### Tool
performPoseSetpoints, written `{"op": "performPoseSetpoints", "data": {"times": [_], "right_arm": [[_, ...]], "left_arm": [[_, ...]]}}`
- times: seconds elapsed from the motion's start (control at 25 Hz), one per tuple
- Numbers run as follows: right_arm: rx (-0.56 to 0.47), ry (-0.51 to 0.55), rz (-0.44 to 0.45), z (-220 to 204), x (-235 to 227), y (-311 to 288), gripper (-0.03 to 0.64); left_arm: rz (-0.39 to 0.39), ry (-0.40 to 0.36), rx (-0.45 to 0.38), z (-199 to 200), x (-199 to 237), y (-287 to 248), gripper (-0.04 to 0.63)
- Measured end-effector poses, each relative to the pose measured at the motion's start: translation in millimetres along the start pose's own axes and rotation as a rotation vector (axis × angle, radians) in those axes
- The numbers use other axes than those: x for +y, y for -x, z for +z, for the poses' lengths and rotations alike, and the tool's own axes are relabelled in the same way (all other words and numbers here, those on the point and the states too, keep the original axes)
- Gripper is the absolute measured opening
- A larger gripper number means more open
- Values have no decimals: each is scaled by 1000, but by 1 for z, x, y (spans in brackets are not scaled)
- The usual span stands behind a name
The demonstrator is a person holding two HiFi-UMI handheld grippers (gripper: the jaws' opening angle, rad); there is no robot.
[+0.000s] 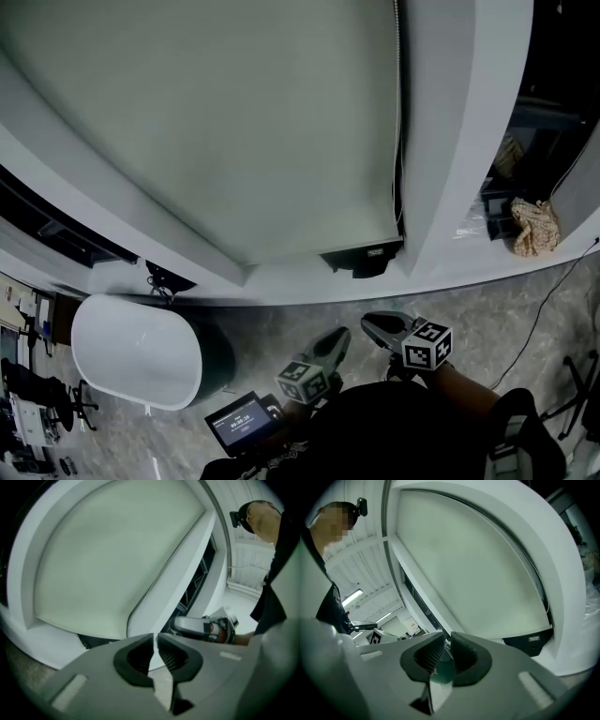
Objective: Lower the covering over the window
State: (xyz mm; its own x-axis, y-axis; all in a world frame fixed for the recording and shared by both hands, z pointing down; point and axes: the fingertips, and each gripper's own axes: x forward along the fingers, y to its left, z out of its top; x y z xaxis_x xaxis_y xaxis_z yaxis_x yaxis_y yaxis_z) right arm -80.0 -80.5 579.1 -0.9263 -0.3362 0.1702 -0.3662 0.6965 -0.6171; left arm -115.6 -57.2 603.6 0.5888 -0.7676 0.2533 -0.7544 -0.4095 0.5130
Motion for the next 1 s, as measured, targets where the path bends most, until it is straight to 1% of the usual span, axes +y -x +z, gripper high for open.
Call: {"op": "performPoseSetpoints", "data": {"times": [0.2, 0.32, 0.52, 0.72, 1.0], "right_arm": [[-56, -16, -62, -27, 52, -3, 46], [-93, -20, -107, -45, 77, 4, 46], [-128, -41, -173, -76, 109, 17, 41], [-138, -17, -196, -92, 133, 35, 38], [-129, 54, -185, -104, 159, 70, 29]], "left_arm": [[-11, -7, 3, 9, -4, 62, 21], [-51, -13, 17, -9, -2, 90, 21], [-103, -16, 62, -27, -19, 126, 21], [-147, -34, 47, -47, -31, 144, 21], [-144, -46, 16, -59, -70, 161, 21]]}}
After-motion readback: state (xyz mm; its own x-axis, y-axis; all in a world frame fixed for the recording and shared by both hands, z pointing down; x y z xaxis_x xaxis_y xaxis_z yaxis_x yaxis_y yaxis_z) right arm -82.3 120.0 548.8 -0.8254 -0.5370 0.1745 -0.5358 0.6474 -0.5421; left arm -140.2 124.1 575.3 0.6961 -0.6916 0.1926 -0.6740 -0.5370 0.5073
